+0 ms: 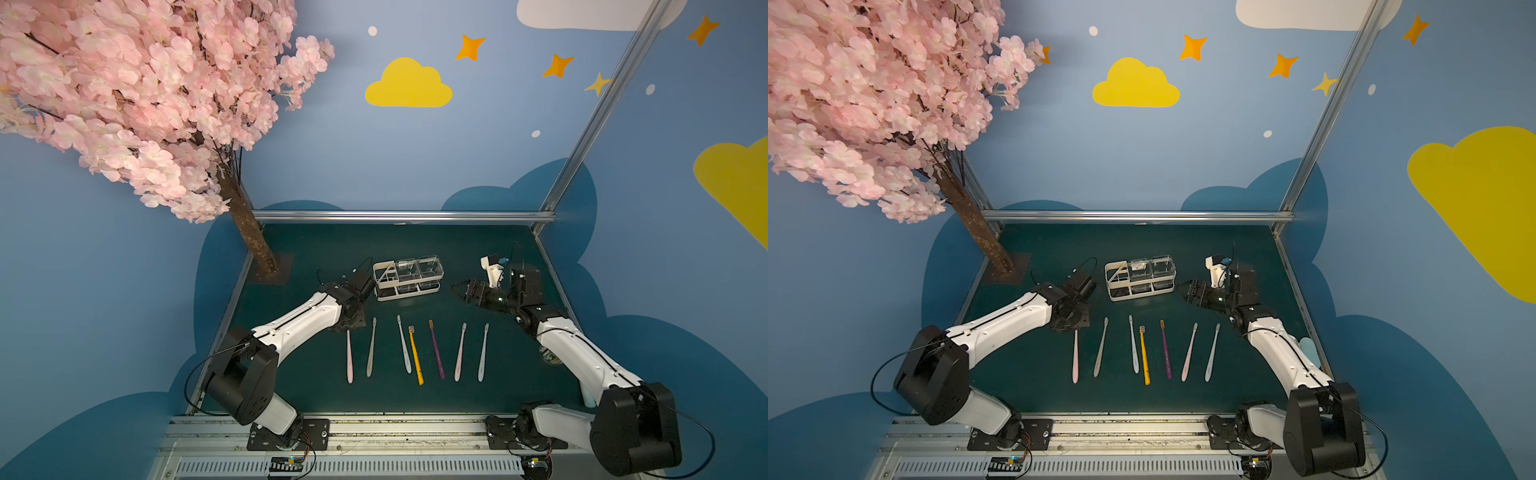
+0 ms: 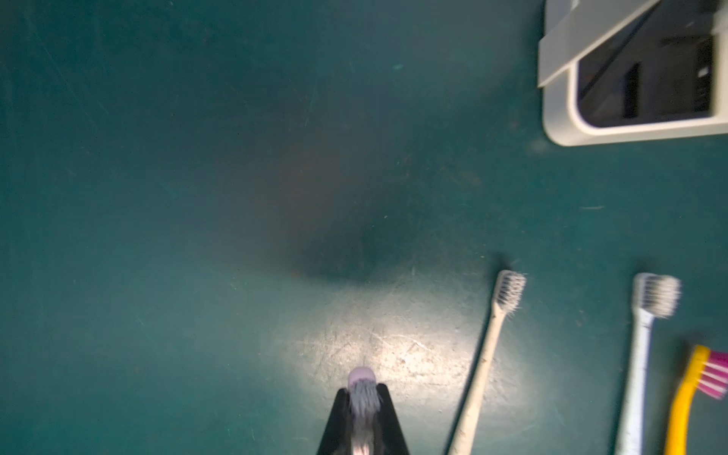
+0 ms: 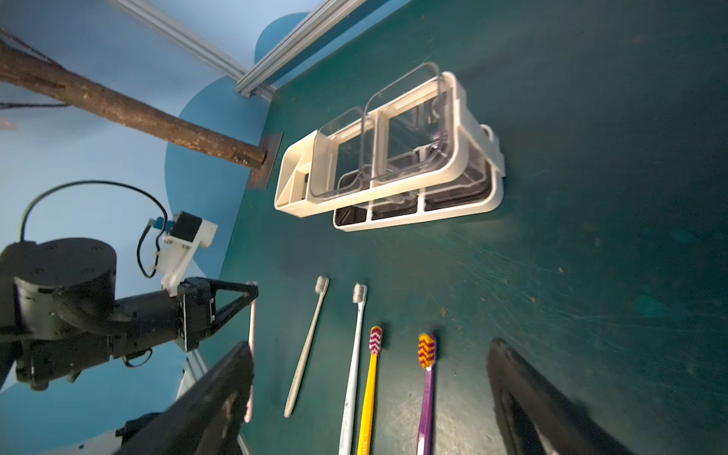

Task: Place the toothbrush into the toothbrush holder
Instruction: Pick up the toothbrush from the center of the board.

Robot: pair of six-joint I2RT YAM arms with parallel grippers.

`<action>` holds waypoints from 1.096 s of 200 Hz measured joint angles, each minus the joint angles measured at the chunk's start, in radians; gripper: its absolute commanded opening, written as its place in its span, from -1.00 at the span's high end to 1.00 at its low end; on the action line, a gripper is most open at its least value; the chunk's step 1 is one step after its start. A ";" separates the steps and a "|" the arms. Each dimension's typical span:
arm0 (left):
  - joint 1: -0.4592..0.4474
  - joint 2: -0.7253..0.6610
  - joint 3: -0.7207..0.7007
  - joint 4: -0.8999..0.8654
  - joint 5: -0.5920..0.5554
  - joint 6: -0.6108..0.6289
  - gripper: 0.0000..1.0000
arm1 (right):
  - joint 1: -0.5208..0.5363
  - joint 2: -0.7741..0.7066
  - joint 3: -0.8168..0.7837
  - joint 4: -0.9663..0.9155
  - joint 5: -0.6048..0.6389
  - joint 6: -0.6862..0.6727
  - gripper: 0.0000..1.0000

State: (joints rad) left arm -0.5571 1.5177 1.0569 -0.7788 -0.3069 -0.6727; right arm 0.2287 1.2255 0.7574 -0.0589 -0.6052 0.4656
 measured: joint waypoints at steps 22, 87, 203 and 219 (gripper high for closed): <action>0.000 -0.037 0.011 -0.006 0.004 0.007 0.95 | 0.056 0.020 0.025 -0.002 -0.020 -0.024 -0.84; 0.000 -0.106 0.040 -0.032 0.025 0.027 0.94 | 0.286 0.127 0.049 0.079 -0.078 -0.032 -0.82; 0.001 -0.122 0.103 0.013 0.042 0.048 0.95 | 0.672 0.292 0.045 0.332 -0.008 0.022 -0.73; 0.001 -0.119 0.115 0.018 0.046 0.048 0.95 | 0.703 0.348 0.045 0.365 0.016 0.031 -0.67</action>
State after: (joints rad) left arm -0.5564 1.3987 1.1721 -0.7605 -0.2611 -0.6243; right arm 0.9314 1.5730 0.8024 0.3065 -0.5896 0.4961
